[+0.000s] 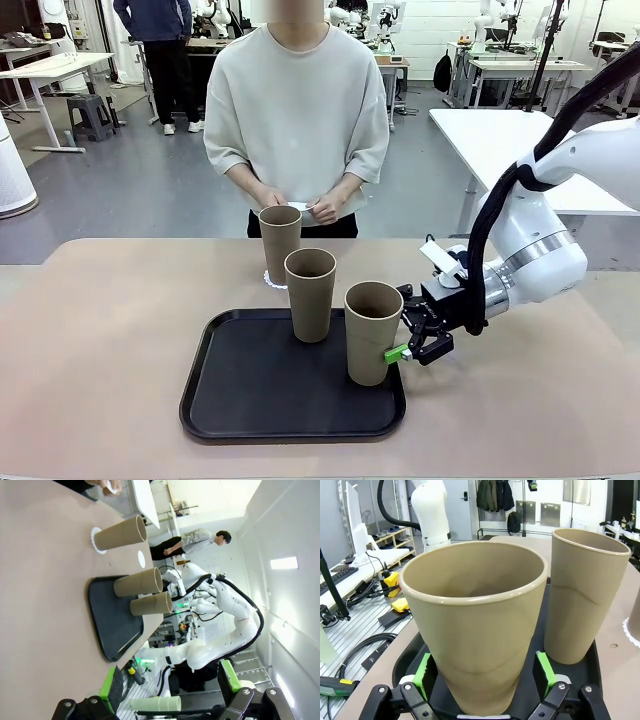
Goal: Place coasters on the table and set cups on them.
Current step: Take one Reusable plastic cup from the Flat Tray and place it on a coaster set by the human.
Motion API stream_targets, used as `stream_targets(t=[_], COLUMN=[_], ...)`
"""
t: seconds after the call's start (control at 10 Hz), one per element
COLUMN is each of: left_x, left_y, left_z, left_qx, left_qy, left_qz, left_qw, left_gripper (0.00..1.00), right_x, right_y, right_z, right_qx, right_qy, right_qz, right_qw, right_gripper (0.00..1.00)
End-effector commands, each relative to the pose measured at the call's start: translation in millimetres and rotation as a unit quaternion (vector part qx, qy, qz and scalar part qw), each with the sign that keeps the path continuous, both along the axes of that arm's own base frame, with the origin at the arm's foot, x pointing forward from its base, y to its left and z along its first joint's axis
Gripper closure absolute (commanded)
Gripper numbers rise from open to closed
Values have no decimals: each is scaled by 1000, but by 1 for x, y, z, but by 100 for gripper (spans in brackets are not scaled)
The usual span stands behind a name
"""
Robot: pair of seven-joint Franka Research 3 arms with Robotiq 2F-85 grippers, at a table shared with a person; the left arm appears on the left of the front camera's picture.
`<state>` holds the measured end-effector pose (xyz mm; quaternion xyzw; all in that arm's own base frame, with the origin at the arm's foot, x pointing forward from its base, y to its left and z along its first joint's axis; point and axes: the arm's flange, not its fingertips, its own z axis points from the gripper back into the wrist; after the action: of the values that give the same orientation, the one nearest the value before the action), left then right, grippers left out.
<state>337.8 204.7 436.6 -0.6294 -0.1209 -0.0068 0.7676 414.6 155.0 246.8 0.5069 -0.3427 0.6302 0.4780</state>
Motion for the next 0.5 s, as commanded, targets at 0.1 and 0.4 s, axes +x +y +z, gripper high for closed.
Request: stream_targets(t=[0.1,0.4], left_x=[0,0], left_y=[-1,-1], left_z=[1,1], left_qx=[4,4], left_qy=[-2,-2], left_qz=[6,6], left_qw=[1000,1000], left_gripper=[0,0], right_x=[8,8], right_y=[17,23], right_z=[-3,-6], right_qx=[12,15], right_qy=[20,26], right_qz=[-4,5], right_qw=[1000,1000], right_gripper=[0,0])
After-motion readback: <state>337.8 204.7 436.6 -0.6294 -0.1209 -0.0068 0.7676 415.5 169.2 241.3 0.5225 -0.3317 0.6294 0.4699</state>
